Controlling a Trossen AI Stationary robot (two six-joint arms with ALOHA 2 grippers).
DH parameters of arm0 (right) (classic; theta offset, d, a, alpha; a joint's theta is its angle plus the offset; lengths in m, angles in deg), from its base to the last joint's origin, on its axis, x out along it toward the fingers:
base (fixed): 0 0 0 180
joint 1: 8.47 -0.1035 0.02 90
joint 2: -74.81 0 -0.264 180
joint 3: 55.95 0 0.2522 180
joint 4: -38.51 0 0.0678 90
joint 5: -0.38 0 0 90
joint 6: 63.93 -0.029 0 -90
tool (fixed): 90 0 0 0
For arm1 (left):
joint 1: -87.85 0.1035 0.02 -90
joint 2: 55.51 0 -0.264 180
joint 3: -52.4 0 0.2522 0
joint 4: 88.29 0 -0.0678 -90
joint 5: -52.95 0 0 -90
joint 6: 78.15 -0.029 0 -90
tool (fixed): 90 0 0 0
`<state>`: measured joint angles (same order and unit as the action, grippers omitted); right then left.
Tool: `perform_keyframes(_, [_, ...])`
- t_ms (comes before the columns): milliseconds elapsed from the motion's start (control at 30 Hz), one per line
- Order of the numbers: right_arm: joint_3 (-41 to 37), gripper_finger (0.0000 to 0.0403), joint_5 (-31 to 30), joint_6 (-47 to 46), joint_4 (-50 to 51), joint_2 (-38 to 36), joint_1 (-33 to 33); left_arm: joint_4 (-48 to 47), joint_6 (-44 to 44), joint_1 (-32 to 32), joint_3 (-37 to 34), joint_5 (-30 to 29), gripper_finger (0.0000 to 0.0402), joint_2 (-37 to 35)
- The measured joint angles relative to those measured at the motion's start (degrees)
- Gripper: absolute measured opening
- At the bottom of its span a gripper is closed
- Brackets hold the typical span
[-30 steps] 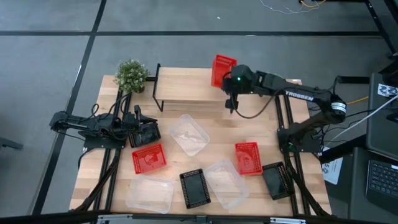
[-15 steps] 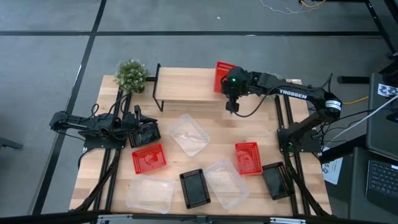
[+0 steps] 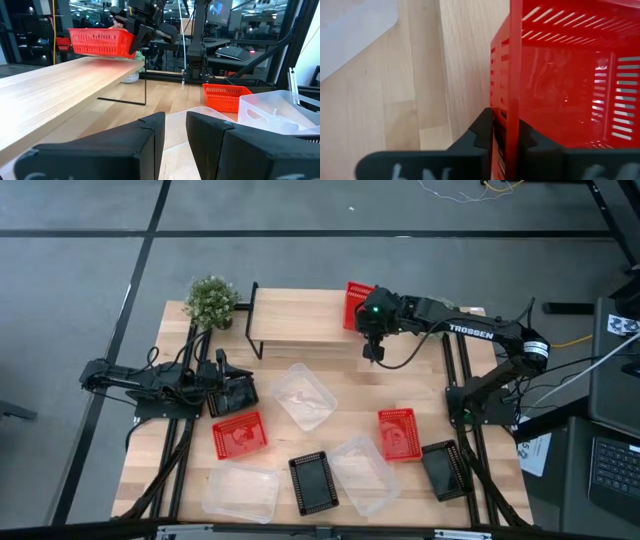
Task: Stack baskets on shelf by color
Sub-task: Put the top red bin on the shelf, then stack the right red bin on top of the red bin on the shelf
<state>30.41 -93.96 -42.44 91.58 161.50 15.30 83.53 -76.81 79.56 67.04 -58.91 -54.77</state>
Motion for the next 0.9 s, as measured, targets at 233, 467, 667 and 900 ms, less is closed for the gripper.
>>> perform_keyframes(233, [0.0, 0.0078, -0.1, -0.4, -0.1, -0.1, -1.6, 0.0, 0.0, 0.0, 0.0, 0.0, 0.0072, 0.0])
perform_keyframes(467, [0.6, 0.0109, -1.6, -3.0, -0.1, -0.1, -3.5, 0.0, 0.0, 0.0, 0.0, 0.0, 0.0072, 0.0])
perform_keyframes(667, [5.4, 0.011, -6.5, -4.4, 1.0, -0.1, -4.7, 0.0, 0.0, 0.0, 0.0, 0.0, 0.0072, 0.0])
perform_keyframes(900, [14.7, 0.011, -4.8, -17.7, 16.9, -0.2, -7.9, 0.0, 0.0, 0.0, 0.0, 0.0, 0.0072, 0.0])
